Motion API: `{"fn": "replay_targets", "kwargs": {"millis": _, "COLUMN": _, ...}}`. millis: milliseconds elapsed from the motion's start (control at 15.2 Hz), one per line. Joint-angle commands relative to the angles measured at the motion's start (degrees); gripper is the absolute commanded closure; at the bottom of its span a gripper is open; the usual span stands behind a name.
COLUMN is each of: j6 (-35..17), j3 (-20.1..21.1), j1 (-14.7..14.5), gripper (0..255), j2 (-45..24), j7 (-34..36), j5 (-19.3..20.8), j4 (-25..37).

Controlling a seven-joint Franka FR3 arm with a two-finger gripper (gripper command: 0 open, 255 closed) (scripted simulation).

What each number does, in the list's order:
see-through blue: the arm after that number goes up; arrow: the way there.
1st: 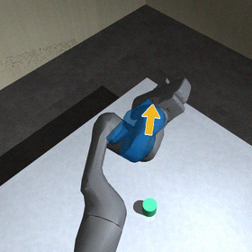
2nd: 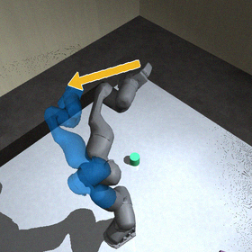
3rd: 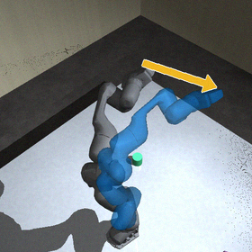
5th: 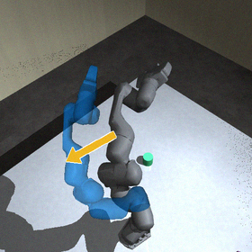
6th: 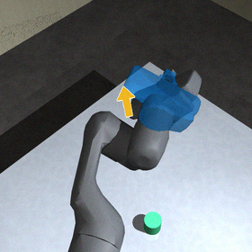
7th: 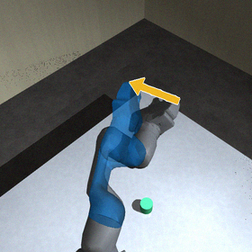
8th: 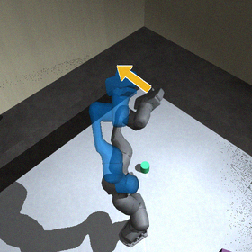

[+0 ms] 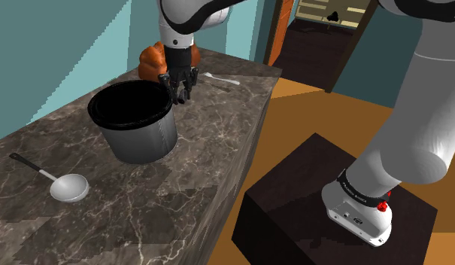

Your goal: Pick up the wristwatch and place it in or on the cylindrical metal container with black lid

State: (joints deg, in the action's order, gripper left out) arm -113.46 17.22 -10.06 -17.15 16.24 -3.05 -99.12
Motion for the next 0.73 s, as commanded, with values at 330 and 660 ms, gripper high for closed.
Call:
{"fn": "replay_targets", "kwargs": {"millis": 330, "j6": 4.9, "j3": 0.1, "j1": 0.1, "gripper": 255, "j2": 1.4, "j7": 0.2, "j5": -0.3, "j4": 3.6}}
{"fn": "replay_targets", "kwargs": {"millis": 660, "j6": 8.5, "j3": 0.2, "j1": 0.1, "gripper": 255, "j2": 2.0, "j7": 0.5, "j5": -0.4, "j4": 6.6}}
